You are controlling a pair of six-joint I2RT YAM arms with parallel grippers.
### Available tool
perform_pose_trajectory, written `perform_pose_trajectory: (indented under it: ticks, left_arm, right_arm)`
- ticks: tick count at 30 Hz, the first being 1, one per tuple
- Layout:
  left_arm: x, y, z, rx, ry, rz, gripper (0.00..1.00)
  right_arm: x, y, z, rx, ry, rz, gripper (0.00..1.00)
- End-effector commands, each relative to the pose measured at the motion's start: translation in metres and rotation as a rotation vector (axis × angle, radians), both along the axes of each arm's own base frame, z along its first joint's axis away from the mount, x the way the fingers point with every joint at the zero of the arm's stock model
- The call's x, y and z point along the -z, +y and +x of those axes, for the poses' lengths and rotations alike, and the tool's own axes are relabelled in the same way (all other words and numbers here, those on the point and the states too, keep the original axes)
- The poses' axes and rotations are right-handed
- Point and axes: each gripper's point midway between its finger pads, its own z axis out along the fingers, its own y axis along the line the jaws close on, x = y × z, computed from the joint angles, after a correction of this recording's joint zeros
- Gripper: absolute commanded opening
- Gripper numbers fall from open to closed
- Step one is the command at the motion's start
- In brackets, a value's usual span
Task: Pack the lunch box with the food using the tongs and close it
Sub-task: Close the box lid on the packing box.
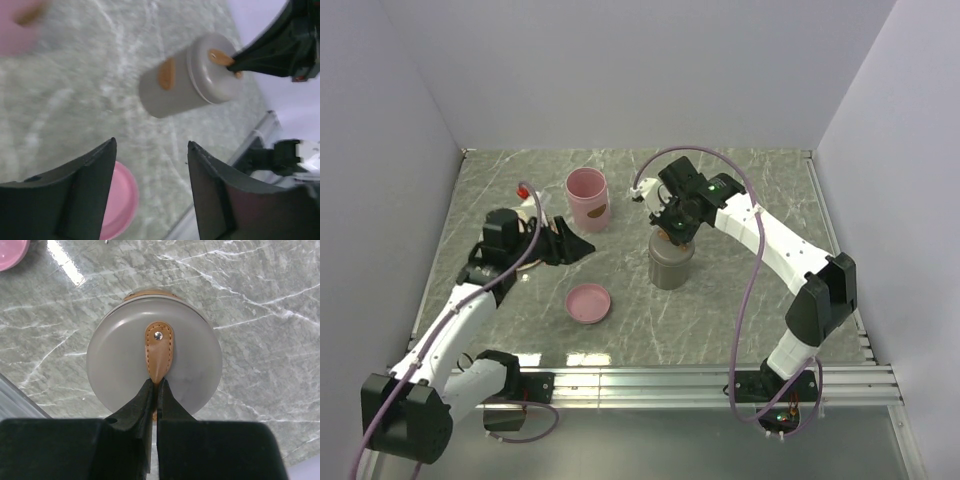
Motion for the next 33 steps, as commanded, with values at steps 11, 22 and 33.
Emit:
perform_pose_trajectory:
  ticks: [11, 22, 33]
  left_arm:
    - [-0.001, -0.090, 0.019, -0.086, 0.038, -0.246, 0.55]
    - [0.022, -0.133, 0.035, -0.061, 0.173, -0.306, 0.43]
    - [0.048, -0.161, 0.055, -0.052, 0.226, -0.261, 0.35]
  right_arm:
    - [0.008, 0.005, -0.015, 0.009, 0.125, -0.004, 0.00]
    - [0.011, 0.008, -0.009, 0.049, 0.173, 0.102, 0.00]
    - [0.010, 0.004, -0.016, 0.029, 0.175, 0.100, 0.00]
